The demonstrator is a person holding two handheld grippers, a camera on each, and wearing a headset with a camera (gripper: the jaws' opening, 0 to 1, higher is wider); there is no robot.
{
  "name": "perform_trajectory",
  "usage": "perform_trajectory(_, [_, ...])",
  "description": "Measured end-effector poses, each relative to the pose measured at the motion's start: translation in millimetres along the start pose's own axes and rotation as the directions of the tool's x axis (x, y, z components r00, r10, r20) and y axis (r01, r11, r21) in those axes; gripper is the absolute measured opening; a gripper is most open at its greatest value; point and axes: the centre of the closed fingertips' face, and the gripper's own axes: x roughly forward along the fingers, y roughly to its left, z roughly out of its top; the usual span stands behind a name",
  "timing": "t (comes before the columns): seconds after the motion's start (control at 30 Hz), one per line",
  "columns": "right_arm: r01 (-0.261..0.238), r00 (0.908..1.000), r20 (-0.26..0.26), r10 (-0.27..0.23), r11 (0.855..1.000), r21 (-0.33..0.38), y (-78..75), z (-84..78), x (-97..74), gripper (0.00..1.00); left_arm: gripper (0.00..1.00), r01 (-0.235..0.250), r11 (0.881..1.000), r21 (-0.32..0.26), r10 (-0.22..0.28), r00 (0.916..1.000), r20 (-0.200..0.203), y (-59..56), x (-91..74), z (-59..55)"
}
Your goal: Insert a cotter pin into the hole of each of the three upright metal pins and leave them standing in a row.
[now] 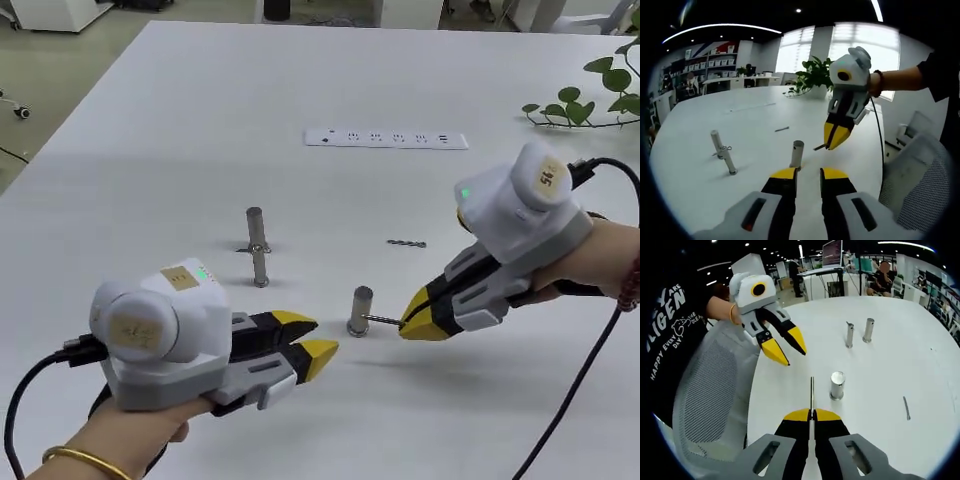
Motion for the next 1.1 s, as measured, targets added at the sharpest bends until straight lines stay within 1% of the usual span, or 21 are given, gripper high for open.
perform_trajectory(0.1, [0.019,0.9998,-0.008,-0.019,1.000,0.011,-6.0,-5.2,0.0,0.00,0.17,-0.009,1.000,-0.007,0.009,1.0000,-0.001,0.3,7.5,0.8])
perform_trajectory(0.13, [0.022,0.9997,-0.010,-0.022,1.000,0.011,-7.3,-6.5,0.2,0.00,0.17,-0.012,1.000,-0.005,0.012,0.9999,-0.009,-0.3,11.0,-0.3])
perform_trajectory(0.33, [0.037,0.9987,-0.034,-0.037,0.999,0.003,-14.0,-14.2,1.2,0.00,0.19,-0.041,0.999,0.033,0.042,0.9983,-0.040,-0.3,25.4,-5.3])
perform_trajectory(0.43, [0.042,0.9986,-0.033,-0.042,0.999,0.004,-17.6,-16.6,1.0,0.00,0.18,-0.074,0.997,0.037,0.076,0.9964,-0.040,5.7,34.1,-6.7])
perform_trajectory(0.47, [0.046,0.9984,-0.034,-0.046,0.999,0.004,-19.2,-17.5,0.7,0.00,0.18,-0.081,0.996,0.028,0.082,0.9956,-0.044,7.2,37.1,-7.5])
perform_trajectory(0.57, [0.050,0.9983,-0.031,-0.050,0.999,0.004,-22.1,-19.1,0.1,0.00,0.18,-0.090,0.996,0.024,0.091,0.9951,-0.039,8.9,43.3,-5.9])
perform_trajectory(0.67, [0.052,0.9982,-0.029,-0.052,0.999,-0.001,-24.4,-19.5,-0.8,0.00,0.18,-0.098,0.995,0.025,0.099,0.9945,-0.034,10.6,48.7,-3.8])
perform_trajectory(0.73, [0.052,0.9983,-0.025,-0.052,0.999,-0.003,-26.3,-19.3,-1.9,0.00,0.18,-0.110,0.993,0.034,0.112,0.9924,-0.051,12.9,53.1,-5.9])
perform_trajectory(0.77, [0.055,0.9982,-0.023,-0.055,0.998,-0.006,-27.7,-18.9,-2.3,0.00,0.18,-0.117,0.992,0.050,0.120,0.9908,-0.062,14.1,54.3,-7.3])
perform_trajectory(0.8, [0.055,0.9982,-0.022,-0.056,0.998,-0.007,-28.4,-18.7,-2.5,0.00,0.18,-0.125,0.989,0.081,0.131,0.9884,-0.077,14.9,55.5,-8.8])
perform_trajectory(0.87, [0.056,0.9983,-0.016,-0.057,0.998,-0.010,-30.0,-17.3,-2.8,0.00,0.18,-0.129,0.986,0.107,0.139,0.9859,-0.093,15.2,57.9,-10.9])
perform_trajectory(0.97, [0.056,0.9984,-0.007,-0.056,0.998,-0.016,-31.9,-14.5,-3.1,0.00,0.18,-0.134,0.986,0.103,0.143,0.9856,-0.090,15.9,62.5,-10.6])
perform_trajectory(1.1, [0.052,0.9986,-0.008,-0.052,0.998,-0.023,-33.7,-13.2,-2.5,0.00,0.18,-0.145,0.985,0.093,0.154,0.9833,-0.097,20.8,67.6,-10.6])
